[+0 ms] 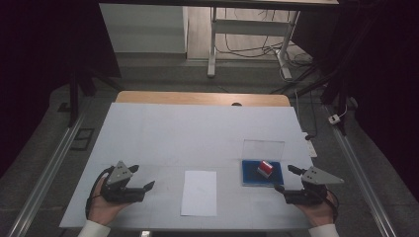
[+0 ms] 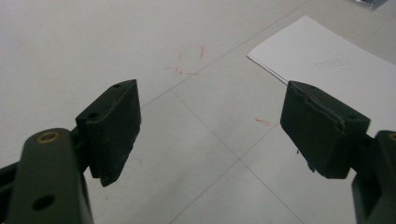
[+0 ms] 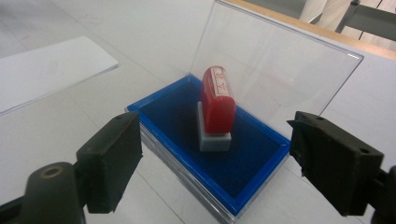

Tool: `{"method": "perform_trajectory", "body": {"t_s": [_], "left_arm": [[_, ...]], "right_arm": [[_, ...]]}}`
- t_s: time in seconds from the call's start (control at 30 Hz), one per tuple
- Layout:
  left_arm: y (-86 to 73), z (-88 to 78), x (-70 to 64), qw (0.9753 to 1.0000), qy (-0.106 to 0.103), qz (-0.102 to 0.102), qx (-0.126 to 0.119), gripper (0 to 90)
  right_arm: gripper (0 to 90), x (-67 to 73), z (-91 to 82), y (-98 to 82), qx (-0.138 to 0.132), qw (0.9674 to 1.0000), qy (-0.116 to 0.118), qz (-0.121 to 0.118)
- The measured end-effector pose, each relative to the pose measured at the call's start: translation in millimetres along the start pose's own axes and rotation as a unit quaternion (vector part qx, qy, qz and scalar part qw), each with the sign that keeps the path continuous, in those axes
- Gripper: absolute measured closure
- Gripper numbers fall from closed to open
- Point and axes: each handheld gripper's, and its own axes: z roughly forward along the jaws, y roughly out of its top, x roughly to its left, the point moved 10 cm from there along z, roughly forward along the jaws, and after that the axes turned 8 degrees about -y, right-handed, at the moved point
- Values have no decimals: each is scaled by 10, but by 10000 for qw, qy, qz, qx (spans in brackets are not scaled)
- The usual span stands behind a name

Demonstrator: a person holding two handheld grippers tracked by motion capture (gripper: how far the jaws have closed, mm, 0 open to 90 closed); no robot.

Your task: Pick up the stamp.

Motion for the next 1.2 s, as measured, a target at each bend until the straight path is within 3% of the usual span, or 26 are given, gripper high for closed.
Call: {"method": "perform_trajectory", "body": {"t_s": [0.3,0.47,0.77,1.07,1.2], "left_arm": [[8,27,-104,9998,2,137,124,208],[5,54,-171,9999,-95,42,126,204],[19,81,-155,9998,-13,140,155,207],[39,117,-111,9998,2,125,161,209],[48,111,-130,9998,-14,120,174,209]], "right_arm": [[191,10,35,-32,93,9999,13,-74],[207,-25,5,-37,115,9998,-118,-91],[221,-6,2,-34,201,9997,-53,-124],[229,41,-7,76,202,9996,24,-175],[244,58,-27,208,207,9995,125,-182]]}}
